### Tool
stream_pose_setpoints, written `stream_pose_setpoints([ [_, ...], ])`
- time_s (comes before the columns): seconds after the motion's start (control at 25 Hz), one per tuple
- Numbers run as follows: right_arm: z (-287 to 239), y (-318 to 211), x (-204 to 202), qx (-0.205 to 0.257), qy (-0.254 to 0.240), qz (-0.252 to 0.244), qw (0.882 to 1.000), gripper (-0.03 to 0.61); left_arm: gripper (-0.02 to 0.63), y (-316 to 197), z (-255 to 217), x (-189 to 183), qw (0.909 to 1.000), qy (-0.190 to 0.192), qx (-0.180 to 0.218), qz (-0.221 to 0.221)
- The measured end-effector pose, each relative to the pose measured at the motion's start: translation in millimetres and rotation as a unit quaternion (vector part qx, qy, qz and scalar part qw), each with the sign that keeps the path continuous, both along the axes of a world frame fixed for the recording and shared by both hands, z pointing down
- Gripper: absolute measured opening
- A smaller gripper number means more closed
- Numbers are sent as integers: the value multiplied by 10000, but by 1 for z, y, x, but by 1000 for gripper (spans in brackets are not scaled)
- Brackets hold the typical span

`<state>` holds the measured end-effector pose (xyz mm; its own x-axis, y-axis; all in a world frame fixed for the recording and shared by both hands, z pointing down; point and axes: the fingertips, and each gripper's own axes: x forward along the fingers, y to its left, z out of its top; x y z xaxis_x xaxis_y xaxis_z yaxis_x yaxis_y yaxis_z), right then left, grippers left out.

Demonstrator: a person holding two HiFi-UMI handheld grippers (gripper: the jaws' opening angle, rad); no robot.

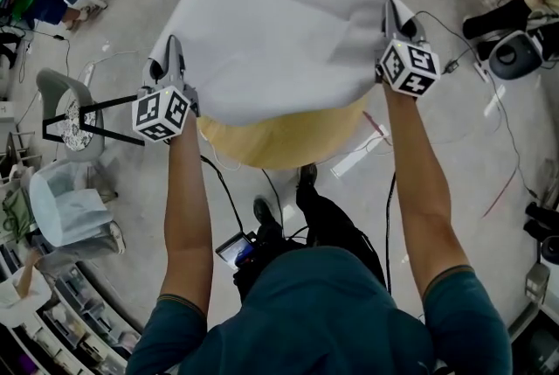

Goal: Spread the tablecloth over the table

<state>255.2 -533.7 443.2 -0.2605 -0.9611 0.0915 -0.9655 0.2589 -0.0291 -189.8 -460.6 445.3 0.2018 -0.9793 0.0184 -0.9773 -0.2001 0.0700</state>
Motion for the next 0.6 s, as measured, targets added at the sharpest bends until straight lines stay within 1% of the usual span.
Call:
stream_pose_setpoints([
  [0.08, 48, 7, 7, -523, 22, 37, 9986, 14, 8, 5, 44, 3, 9987, 6, -502, 24],
  [0.16, 93, 17, 13, -1011, 41, 60, 9949, 14, 8, 15, 86, 7, 9953, 53, -971, 25],
  [0.24, 127, 30, 21, -1349, -5, 136, 9908, 14, 8, 30, 121, 3, 9911, 249, -1303, -100],
  [0.32, 149, 45, 30, -1538, -66, 210, 9879, 15, 9, 48, 147, -9, 9861, 628, -1511, -303],
  [0.4, 165, 59, 35, -1660, -78, 221, 9858, 17, 14, 66, 167, -20, 9815, 863, -1654, -431],
  [0.6, 199, 90, 44, -2001, -193, 424, 9787, 17, 14, 101, 199, -29, 9747, 1025, -1889, -610],
])
